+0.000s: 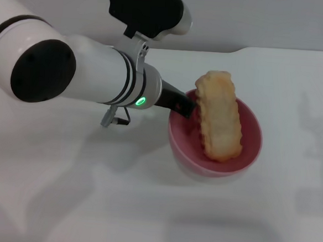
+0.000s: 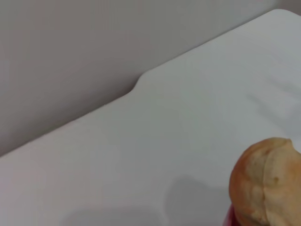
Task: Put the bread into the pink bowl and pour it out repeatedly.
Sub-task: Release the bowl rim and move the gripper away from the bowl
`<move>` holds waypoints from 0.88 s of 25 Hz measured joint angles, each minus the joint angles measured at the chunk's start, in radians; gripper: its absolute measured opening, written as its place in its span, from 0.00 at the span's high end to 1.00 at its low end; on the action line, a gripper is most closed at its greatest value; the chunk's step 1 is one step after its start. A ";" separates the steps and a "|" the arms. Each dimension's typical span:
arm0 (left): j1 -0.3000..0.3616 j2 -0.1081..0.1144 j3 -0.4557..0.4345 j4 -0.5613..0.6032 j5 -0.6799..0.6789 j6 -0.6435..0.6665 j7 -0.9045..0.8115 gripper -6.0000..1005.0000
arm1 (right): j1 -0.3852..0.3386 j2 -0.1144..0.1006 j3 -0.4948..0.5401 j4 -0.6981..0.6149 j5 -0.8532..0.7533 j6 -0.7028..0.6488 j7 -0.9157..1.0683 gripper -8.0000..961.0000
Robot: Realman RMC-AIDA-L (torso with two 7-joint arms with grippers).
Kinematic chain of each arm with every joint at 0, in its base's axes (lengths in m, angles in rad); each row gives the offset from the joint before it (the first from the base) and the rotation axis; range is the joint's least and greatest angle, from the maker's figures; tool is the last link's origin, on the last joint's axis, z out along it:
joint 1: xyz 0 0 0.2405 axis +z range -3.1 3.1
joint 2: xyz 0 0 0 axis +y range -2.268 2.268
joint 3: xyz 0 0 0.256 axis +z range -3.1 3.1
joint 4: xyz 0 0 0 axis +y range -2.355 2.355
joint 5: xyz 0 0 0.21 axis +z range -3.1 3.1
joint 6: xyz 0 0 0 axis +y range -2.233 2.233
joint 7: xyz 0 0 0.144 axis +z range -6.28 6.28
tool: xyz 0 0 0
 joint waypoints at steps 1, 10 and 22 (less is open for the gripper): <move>0.000 0.000 0.000 0.000 0.000 0.000 0.000 0.94 | -0.001 0.000 -0.006 0.007 0.000 0.006 0.008 0.37; 0.015 0.000 0.000 -0.102 -0.048 0.111 0.010 0.94 | 0.007 -0.002 -0.036 0.048 0.060 0.077 0.026 0.37; 0.047 0.002 -0.015 -0.208 -0.049 0.246 0.011 0.94 | 0.018 -0.003 -0.052 0.075 0.137 0.114 0.035 0.37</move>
